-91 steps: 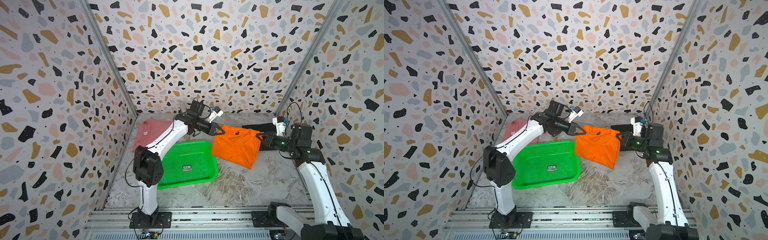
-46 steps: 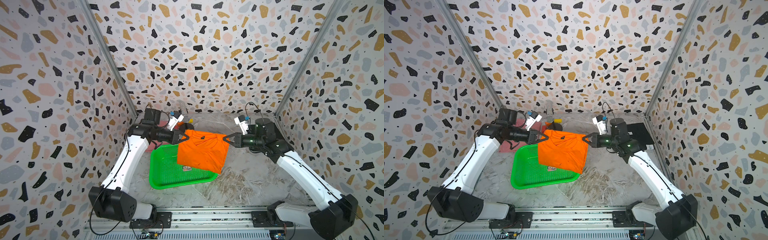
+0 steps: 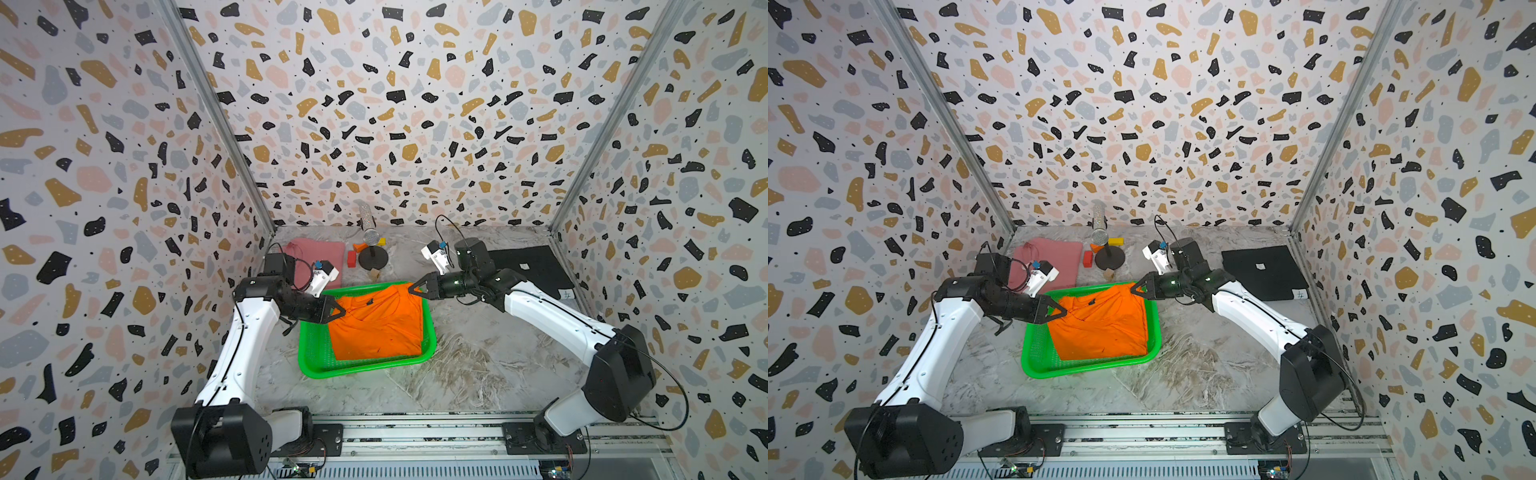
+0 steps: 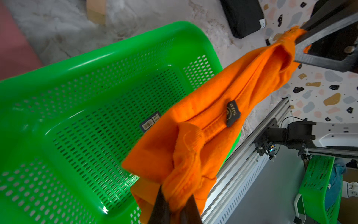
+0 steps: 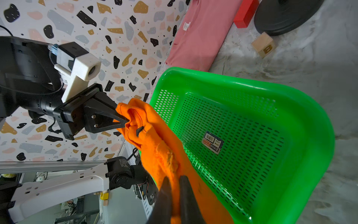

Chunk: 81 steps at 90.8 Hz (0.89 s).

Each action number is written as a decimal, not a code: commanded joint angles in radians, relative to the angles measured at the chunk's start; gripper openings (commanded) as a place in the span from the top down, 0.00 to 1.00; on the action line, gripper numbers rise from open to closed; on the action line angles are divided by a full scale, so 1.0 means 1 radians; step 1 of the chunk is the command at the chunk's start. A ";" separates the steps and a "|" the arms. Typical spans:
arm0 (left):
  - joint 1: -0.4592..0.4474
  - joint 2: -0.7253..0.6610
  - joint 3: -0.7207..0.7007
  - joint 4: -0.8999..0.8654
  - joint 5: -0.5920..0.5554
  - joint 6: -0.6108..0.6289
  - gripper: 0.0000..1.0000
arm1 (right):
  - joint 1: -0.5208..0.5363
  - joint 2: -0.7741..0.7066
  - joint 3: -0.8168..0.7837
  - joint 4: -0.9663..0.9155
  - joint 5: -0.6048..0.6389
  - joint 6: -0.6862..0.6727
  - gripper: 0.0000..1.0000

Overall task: Put the folded t-shirts into the basket
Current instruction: Place the T-shirt in the bin.

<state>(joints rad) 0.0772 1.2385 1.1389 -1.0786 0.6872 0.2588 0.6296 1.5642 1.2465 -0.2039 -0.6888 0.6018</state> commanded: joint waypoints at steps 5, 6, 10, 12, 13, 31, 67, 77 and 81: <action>0.059 0.009 -0.038 0.032 -0.083 0.025 1.00 | 0.008 0.044 0.007 0.047 0.001 -0.003 1.00; 0.064 0.013 -0.040 0.033 -0.084 0.025 1.00 | 0.008 0.049 0.007 0.047 0.000 -0.003 1.00; 0.078 0.028 -0.049 0.035 -0.084 0.027 1.00 | 0.009 0.067 0.008 0.049 0.001 -0.003 1.00; 0.085 0.034 -0.052 0.034 -0.082 0.028 1.00 | 0.009 0.077 0.008 0.049 0.004 -0.002 1.00; 0.089 0.038 -0.053 0.034 -0.079 0.028 1.00 | 0.009 0.083 0.007 0.050 0.004 -0.002 1.00; 0.137 0.078 -0.077 0.059 -0.056 0.040 1.00 | 0.009 0.190 0.026 0.056 0.015 -0.027 1.00; 0.138 0.239 -0.083 0.206 -0.073 0.008 1.00 | 0.010 0.348 0.134 0.074 0.093 -0.066 1.00; 0.138 0.275 -0.079 0.249 -0.084 0.011 0.59 | 0.009 0.386 0.165 0.092 0.114 -0.055 0.90; 0.138 0.283 -0.079 0.259 -0.084 0.014 0.47 | 0.010 0.396 0.175 0.093 0.129 -0.053 0.82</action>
<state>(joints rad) 0.2031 1.5043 1.0645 -0.8757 0.6216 0.2718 0.6464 1.9461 1.3777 -0.1295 -0.6170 0.5610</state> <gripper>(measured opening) 0.371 0.139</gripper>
